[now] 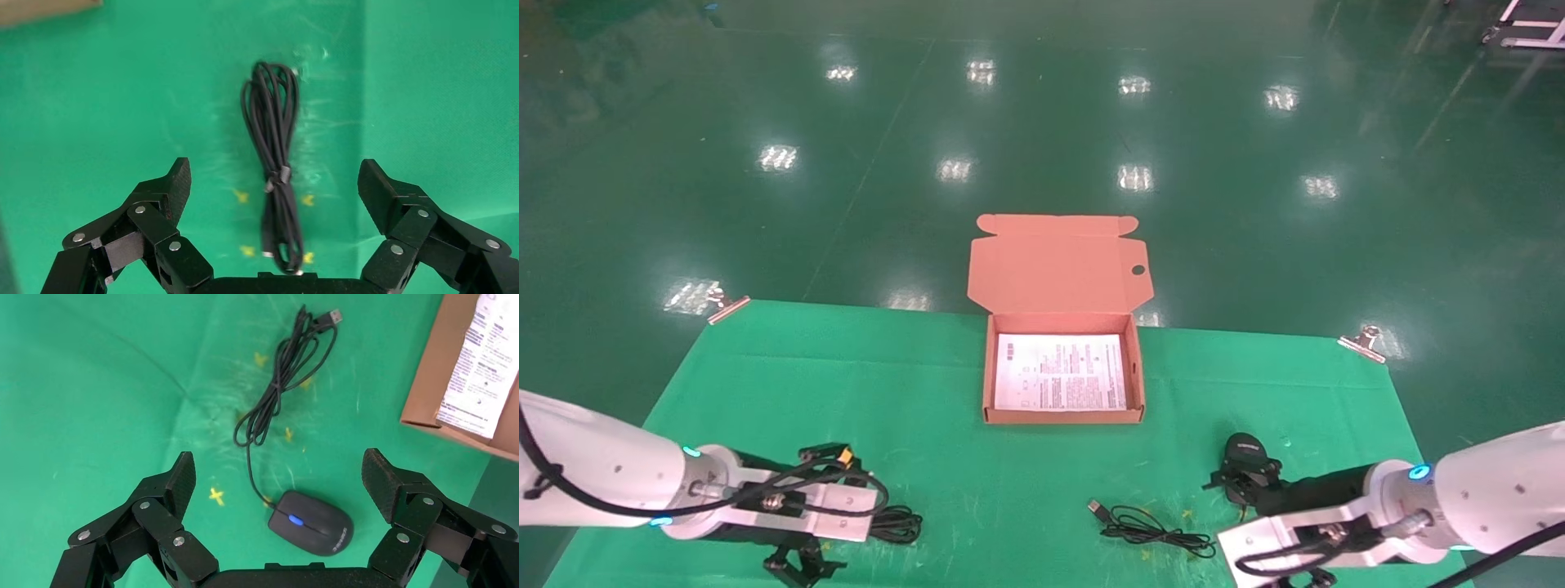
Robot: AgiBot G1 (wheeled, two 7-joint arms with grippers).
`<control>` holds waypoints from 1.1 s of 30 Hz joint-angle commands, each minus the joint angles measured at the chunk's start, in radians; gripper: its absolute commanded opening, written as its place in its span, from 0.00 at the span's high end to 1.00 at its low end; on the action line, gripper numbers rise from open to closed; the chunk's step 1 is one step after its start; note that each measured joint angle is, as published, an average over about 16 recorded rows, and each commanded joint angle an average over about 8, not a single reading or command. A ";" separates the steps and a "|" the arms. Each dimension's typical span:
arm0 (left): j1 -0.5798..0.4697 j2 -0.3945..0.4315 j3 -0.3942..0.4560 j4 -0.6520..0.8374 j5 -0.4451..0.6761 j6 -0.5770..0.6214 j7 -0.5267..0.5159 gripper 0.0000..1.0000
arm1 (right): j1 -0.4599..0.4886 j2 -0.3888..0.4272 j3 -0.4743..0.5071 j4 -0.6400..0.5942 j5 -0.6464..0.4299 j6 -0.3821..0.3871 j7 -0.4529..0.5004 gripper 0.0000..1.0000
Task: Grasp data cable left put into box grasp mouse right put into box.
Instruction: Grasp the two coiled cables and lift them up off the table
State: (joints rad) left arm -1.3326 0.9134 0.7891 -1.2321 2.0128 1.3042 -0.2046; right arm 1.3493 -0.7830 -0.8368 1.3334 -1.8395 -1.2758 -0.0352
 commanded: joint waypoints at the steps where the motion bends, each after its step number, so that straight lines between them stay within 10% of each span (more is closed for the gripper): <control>1: 0.008 0.012 0.004 0.025 0.021 -0.012 -0.028 0.00 | -0.024 -0.005 -0.003 -0.002 -0.018 0.030 0.026 0.00; 26: -0.074 0.167 -0.027 0.601 -0.016 -0.147 0.079 0.00 | -0.093 -0.155 -0.043 -0.211 -0.134 0.205 0.027 0.00; 33: -0.083 0.172 -0.038 0.665 -0.033 -0.161 0.107 0.76 | -0.092 -0.190 -0.055 -0.252 -0.169 0.232 0.024 0.81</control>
State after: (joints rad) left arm -1.4145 1.0844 0.7526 -0.5749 1.9822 1.1444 -0.1016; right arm 1.2568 -0.9675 -0.8904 1.0880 -2.0024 -1.0475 -0.0115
